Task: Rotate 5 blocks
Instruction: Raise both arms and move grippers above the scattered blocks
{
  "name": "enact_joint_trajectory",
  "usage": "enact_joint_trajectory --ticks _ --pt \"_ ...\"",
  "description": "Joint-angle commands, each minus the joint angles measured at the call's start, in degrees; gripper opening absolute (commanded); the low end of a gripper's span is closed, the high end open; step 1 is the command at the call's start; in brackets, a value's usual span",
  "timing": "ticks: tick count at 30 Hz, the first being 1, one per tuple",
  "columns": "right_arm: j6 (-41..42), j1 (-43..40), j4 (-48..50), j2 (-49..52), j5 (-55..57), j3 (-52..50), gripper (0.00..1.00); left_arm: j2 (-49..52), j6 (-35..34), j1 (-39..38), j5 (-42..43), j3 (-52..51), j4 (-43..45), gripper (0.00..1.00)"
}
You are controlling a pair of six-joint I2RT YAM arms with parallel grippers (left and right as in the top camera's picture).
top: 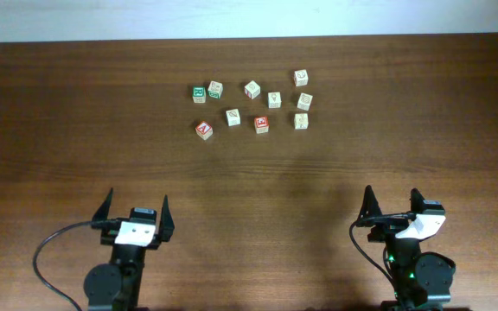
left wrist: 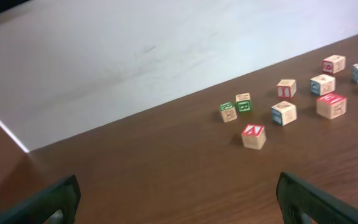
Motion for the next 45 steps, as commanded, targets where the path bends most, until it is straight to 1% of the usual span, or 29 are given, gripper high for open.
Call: enact_joint_trajectory --ticks 1,4,10,11,13,17,19,21,22,24,28,29,34,35,36,37,39,42,45 --pt "-0.44 -0.37 0.07 1.49 -3.41 4.87 0.98 5.42 -2.91 0.17 3.87 5.62 0.26 0.99" --pt "-0.46 -0.37 0.04 5.73 -5.68 8.92 0.99 12.74 -2.93 0.17 6.16 12.22 -1.44 0.99" --pt "-0.46 -0.37 -1.66 25.38 -13.55 24.7 0.99 31.89 -2.93 0.17 7.5 34.4 -16.24 0.99" --pt "-0.46 -0.37 -4.26 31.54 -15.72 30.67 0.98 36.57 -2.93 0.17 7.48 40.33 -20.79 0.99" --pt "-0.63 -0.37 -8.04 38.14 -17.44 37.38 0.98 41.7 -2.93 0.17 7.5 46.62 -25.66 0.99" --pt "-0.66 -0.37 -23.21 54.82 -18.14 56.78 0.98 55.34 -2.91 0.17 7.45 62.1 -37.59 0.99" --pt "-3.5 -0.35 -30.93 62.97 -18.56 66.05 0.98 63.01 -2.91 0.17 7.5 69.59 -43.82 0.99" --pt "-4.5 -0.37 -33.94 68.7 -18.53 71.58 0.98 69.11 -2.91 0.17 8.96 74.86 -47.69 0.99" --pt "-4.46 -0.37 -33.53 71.25 -18.58 73.31 0.98 72.08 -2.91 0.17 12.15 76.43 -47.67 0.99" --pt "-4.48 -0.37 -33.0 74.07 -18.69 73.64 0.98 75.03 -2.91 0.17 18.05 76.56 -46.86 0.99" --pt "-4.66 -0.37 -34.23 78.4 -19.87 73.64 0.98 78.34 -2.91 0.17 18.6 76.56 -48.28 0.99" --pt "-6.38 -0.37 -34.23 79.25 -20.57 73.64 0.98 78.42 -2.91 0.17 18.64 76.56 -48.22 0.99" --pt "-6.69 0.52 -34.18 82.38 -20.31 73.94 0.98 78.42 -2.93 0.17 19.43 76.56 -45.64 0.99" --pt "-6.64 1.38 -34.29 83.12 -19.3 74.55 0.98 78.42 -3.41 0.17 19.23 76.56 -45.07 0.99" --pt "-6.6 2.56 -35.12 84.13 -17.35 75.93 0.98 78.49 -6.64 0.17 17.25 76.56 -44.26 0.99" --pt "-6.47 4.22 -37.83 86.12 -14.29 79.41 0.98 78.49 -9.86 0.17 14.19 76.56 -43.6 0.99" --pt "-6.43 5.84 -43.85 90.42 -11.72 86.58 0.98 78.51 -12.96 0.17 10.71 76.56 -43.19 0.99" --pt "-6.45 7.15 -52.7 98.44 -11.37 97.79 0.98 78.64 -16.48 0.17 7.15 76.59 -43.12 1.0" --pt "-6.43 7.91 -54.8 102.47 -11.37 100.78 0.98 78.64 -18.4 0.17 6.08 76.56 -43.17 0.99"
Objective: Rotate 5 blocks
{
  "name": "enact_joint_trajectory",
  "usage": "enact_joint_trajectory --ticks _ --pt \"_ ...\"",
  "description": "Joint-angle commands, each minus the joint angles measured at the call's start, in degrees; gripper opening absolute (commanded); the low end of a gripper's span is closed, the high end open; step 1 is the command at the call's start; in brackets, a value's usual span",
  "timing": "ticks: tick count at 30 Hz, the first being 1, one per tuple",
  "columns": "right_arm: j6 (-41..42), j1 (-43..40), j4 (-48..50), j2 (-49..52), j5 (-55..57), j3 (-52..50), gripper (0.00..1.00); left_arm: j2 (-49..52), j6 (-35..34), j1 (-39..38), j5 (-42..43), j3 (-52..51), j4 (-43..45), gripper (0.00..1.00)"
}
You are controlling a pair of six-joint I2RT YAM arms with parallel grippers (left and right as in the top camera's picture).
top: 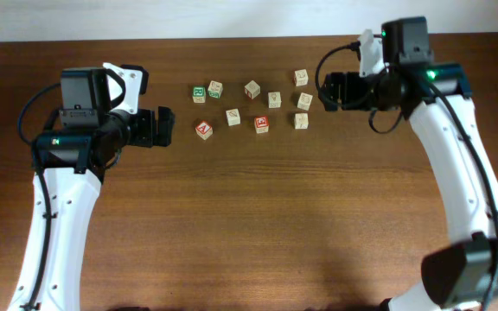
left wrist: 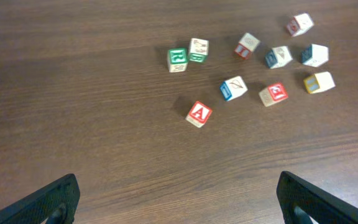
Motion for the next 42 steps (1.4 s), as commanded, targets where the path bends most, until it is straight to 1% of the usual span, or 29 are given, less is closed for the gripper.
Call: enact_joint_trajectory --ticks 1,6,10,14,15,20,27,32,36,38,39,42 --pt "-0.46 1.03 -1.01 3.32 1.36 1.99 0.98 0.28 -3.54 0.17 -2.49 1.11 0.02 0.98" --pt "-0.48 1.07 -0.68 4.96 3.08 1.99 0.98 0.28 -3.52 0.17 -2.27 1.11 -0.02 0.99" --pt "-0.46 1.22 3.08 6.56 3.32 1.95 0.98 0.28 -3.52 0.17 -1.66 1.11 -0.04 0.99" --pt "-0.46 1.27 3.69 8.76 3.48 1.95 0.98 0.28 -3.54 0.17 -1.2 1.11 -0.81 0.99" --pt "-0.46 1.33 3.45 9.42 3.43 1.95 0.98 0.35 -3.87 0.17 -1.22 1.11 -1.57 0.97" --pt "-0.48 1.33 2.58 9.51 3.48 1.88 0.98 1.53 -5.51 0.07 -1.2 1.11 -2.82 0.98" --pt "-0.48 1.33 2.47 9.53 3.5 1.88 0.98 3.43 -6.14 0.07 -1.2 1.11 -2.62 0.98" --pt "0.07 1.33 3.89 9.55 4.33 1.88 0.98 4.07 -9.97 0.04 -1.42 1.11 -1.22 0.96" --pt "1.64 1.36 4.59 11.17 5.84 1.88 0.98 6.12 -10.23 -1.6 -1.44 1.11 -0.81 0.96" --pt "2.64 2.29 5.35 13.49 5.81 1.88 1.0 6.67 -10.56 -3.63 -3.82 1.11 0.02 0.95" --pt "3.1 2.93 5.77 14.36 5.84 1.88 0.98 6.67 -11.72 -4.28 -5.79 1.11 0.24 0.96" --pt "5.42 5.31 7.87 16.76 8.55 1.88 0.95 6.67 -13.55 -4.57 -7.04 1.11 0.24 0.96"
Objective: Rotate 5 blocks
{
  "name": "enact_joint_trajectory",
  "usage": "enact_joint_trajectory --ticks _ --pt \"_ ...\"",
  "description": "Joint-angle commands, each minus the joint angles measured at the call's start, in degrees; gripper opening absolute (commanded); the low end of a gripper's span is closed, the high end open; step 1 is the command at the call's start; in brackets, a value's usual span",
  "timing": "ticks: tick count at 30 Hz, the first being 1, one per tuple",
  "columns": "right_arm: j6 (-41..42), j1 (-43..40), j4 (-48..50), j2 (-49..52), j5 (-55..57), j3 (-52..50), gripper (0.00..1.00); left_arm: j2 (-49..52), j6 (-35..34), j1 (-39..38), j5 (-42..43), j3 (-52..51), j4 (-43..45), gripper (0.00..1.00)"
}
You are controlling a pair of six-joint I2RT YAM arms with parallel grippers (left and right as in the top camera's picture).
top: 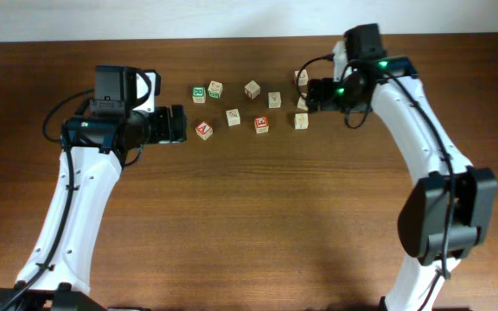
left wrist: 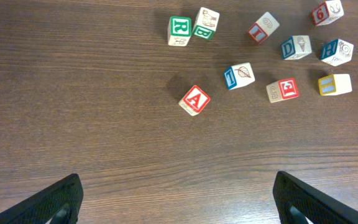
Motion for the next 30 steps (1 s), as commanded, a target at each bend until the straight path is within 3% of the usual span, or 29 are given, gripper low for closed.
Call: enact_joint_trajectory --ticks 1,11,14,16,17,28,30 --pt "3.23 2.73 1.64 2.14 4.02 1.11 0.94 0.17 -2.43 -0.02 -2.51 1.09 0.11 0.96" --pt "6.01 5.6 5.14 10.47 9.33 1.07 0.74 0.17 -2.45 -0.02 -2.47 1.09 -0.2 0.96" --pt "5.57 5.79 7.8 11.52 9.31 1.07 0.61 0.17 -2.43 -0.02 -2.47 1.09 -1.03 0.96" --pt "5.62 5.9 9.03 11.61 9.33 1.07 0.44 0.17 -2.43 -0.02 -2.47 1.09 -1.88 0.96" --pt "5.62 5.9 9.25 11.61 9.33 1.07 0.4 0.17 -2.43 -0.02 -2.47 1.09 -2.08 0.96" --pt "5.62 6.29 10.91 15.32 8.76 1.07 0.4 0.17 -2.43 -0.02 -2.49 1.09 -2.25 0.98" --pt "5.62 6.27 10.91 15.3 6.49 1.14 0.55 0.17 -2.43 -0.02 -2.49 1.09 -2.25 0.98"
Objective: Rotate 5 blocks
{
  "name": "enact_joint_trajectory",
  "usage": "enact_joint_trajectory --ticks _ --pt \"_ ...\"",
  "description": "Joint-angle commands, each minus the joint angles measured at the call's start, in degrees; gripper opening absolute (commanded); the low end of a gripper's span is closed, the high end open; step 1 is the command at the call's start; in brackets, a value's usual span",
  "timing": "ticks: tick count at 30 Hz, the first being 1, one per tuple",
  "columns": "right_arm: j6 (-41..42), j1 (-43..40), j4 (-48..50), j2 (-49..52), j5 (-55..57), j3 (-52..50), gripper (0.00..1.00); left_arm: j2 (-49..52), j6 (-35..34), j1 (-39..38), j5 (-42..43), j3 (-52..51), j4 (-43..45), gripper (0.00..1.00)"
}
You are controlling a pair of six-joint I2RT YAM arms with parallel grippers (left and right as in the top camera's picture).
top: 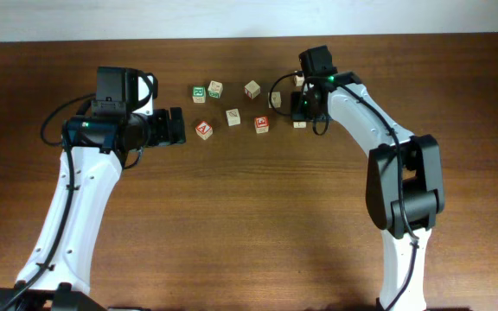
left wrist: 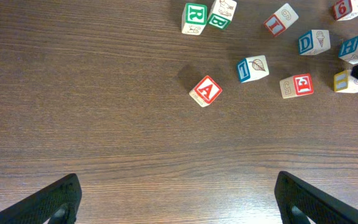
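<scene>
Several lettered wooden blocks lie in a loose cluster at the far middle of the table. Among them are a red A block (left wrist: 206,91) (top: 203,130), a green R block (left wrist: 194,17), a leaf block (left wrist: 253,68), a red E block (left wrist: 297,85), a D block (left wrist: 313,42), an H block (left wrist: 357,48) and a yellow block (left wrist: 347,81). My left gripper (top: 180,126) (left wrist: 179,202) hangs open just left of the A block, holding nothing. My right gripper (top: 298,105) is down among the cluster's right-hand blocks, between the H and yellow blocks and covering the H block from above; its jaw state is hidden.
The brown wooden table (top: 249,216) stretches toward the camera. A pale wall strip (top: 145,17) runs behind its far edge. A block marked 6 (left wrist: 350,9) and a red-edged block (left wrist: 281,19) lie at the cluster's back.
My right gripper has shifted left and nearer, from beside the cluster's right edge to over the H and yellow blocks. My left gripper is almost where it was. No block has visibly moved.
Both arms were folded at the table's near edge with grippers open. Then they were stretched out, flanking the cluster from left and right. Then both stood closer to it, and now the right gripper sits among the right-hand blocks.
</scene>
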Motion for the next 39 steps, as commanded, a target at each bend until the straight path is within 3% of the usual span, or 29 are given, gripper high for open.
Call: enact_joint_trajectory --ticks 1,3,11,15,20,29,34,39 --pt "0.22 0.61 -0.26 1.97 -2.54 0.7 0.59 0.15 -0.55 0.02 -0.59 1.09 -0.04 0.98" --pt "0.2 0.61 -0.07 1.97 -1.99 0.7 0.58 0.15 -0.55 0.02 -0.59 1.09 -0.07 0.98" --pt "0.2 0.61 -0.11 1.99 0.17 0.66 0.36 0.15 -0.55 0.02 -0.59 1.09 -0.35 0.99" --pt "0.44 0.61 -5.18 1.97 -0.17 0.7 0.25 0.15 -0.55 0.02 -0.57 1.09 -0.55 1.0" --pt "0.44 0.61 -16.87 1.97 -5.11 0.7 0.21 0.15 -0.55 0.02 -0.57 1.09 -0.55 1.0" --pt "0.85 0.61 -30.6 1.97 -8.33 0.7 0.23 0.15 -0.52 0.02 -0.59 1.09 -0.46 0.99" --pt "0.35 0.61 -30.99 1.97 -8.31 2.95 0.52 0.15 -0.52 0.02 -0.59 1.09 -0.28 0.99" --pt "-1.25 0.79 -33.97 1.97 -8.13 14.71 0.57 0.13 -0.5 0.04 -0.74 1.11 -0.2 0.99"
